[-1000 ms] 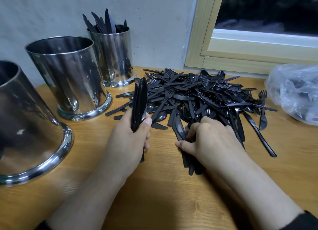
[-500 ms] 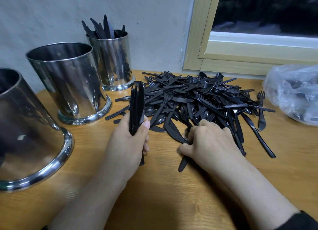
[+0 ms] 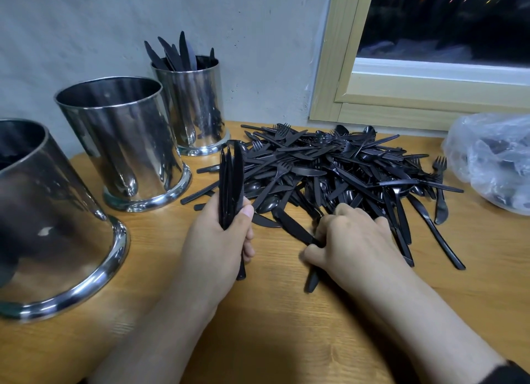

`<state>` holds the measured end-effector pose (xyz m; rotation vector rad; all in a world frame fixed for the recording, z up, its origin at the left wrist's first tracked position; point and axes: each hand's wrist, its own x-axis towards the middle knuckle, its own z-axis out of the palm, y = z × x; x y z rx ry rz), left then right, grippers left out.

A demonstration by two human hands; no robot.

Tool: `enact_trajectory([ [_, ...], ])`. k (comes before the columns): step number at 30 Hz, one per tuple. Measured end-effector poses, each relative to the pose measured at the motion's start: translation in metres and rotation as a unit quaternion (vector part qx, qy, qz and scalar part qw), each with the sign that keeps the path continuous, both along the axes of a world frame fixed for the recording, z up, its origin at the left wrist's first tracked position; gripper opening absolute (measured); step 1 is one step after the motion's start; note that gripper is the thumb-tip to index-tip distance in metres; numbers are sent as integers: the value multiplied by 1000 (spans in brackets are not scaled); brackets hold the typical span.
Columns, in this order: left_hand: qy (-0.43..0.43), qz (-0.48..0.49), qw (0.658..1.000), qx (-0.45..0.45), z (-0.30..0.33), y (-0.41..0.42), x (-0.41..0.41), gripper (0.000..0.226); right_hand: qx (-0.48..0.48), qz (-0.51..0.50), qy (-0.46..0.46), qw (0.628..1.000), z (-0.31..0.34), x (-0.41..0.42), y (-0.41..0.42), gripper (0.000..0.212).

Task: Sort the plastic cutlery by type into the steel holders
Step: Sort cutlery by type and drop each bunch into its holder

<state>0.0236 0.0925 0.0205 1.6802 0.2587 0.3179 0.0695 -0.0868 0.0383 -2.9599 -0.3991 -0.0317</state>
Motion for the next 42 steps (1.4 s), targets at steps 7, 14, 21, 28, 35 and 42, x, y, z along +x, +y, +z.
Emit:
enact_trajectory([
  [7, -4, -2, 1000, 3, -1, 1, 0, 11, 25, 19, -15, 999, -1, -4, 2, 31],
  [14, -2, -1, 1000, 0, -1, 1, 1, 11, 59, 15, -24, 998, 1, -3, 2, 18],
  [21, -8, 10, 1000, 4, 1, 2, 0, 13, 130, -27, -20, 991, 7, 1, -3, 19],
  [28, -9, 16, 1000, 2, 0, 1, 0, 14, 163, -44, 12, 986, 11, 5, -8, 16],
  [35, -10, 20, 1000, 1, 0, 2, 1, 14, 191, -30, 9, 981, 16, 9, -15, 20],
  [42, -17, 17, 1000, -1, 0, 3, 0, 14, 244, -29, 8, 969, 16, 12, -23, 19],
])
